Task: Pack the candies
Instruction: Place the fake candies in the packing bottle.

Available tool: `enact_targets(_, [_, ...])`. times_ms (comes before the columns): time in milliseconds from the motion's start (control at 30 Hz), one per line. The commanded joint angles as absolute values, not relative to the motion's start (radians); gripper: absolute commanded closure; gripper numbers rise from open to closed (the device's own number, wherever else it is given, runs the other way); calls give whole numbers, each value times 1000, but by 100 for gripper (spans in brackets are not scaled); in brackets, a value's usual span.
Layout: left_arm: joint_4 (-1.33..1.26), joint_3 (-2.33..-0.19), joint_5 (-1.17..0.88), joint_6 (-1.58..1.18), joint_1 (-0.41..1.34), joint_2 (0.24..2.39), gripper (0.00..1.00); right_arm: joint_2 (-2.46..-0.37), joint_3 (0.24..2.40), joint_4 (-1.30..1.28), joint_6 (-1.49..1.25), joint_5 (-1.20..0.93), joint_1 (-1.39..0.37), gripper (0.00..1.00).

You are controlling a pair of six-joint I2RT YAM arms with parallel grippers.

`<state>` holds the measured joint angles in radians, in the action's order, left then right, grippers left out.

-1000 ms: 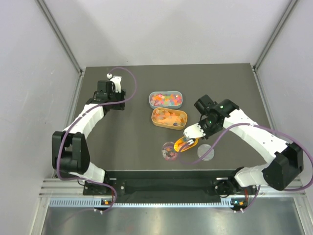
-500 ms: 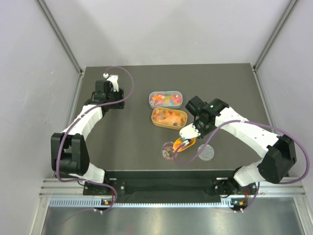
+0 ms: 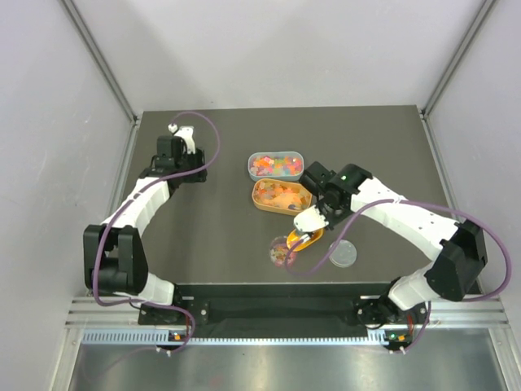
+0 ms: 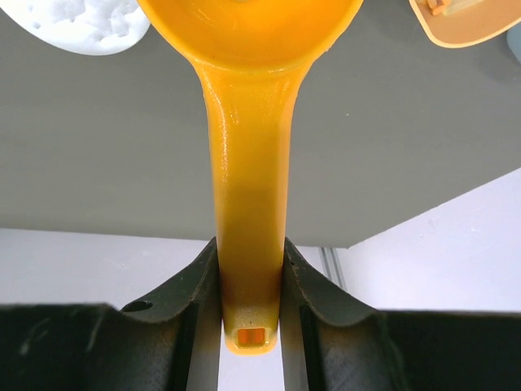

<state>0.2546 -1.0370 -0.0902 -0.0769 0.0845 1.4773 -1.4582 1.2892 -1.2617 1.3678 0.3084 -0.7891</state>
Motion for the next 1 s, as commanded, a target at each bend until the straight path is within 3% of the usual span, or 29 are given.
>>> enact_targets(0, [187, -1023, -107, -95, 74, 1422, 39, -1466, 1354, -1289, 1345, 351, -822, 100])
enact_targets(967, [178, -1034, -133, -124, 63, 1436, 39, -1562, 1448, -1365, 1204, 568, -982, 100])
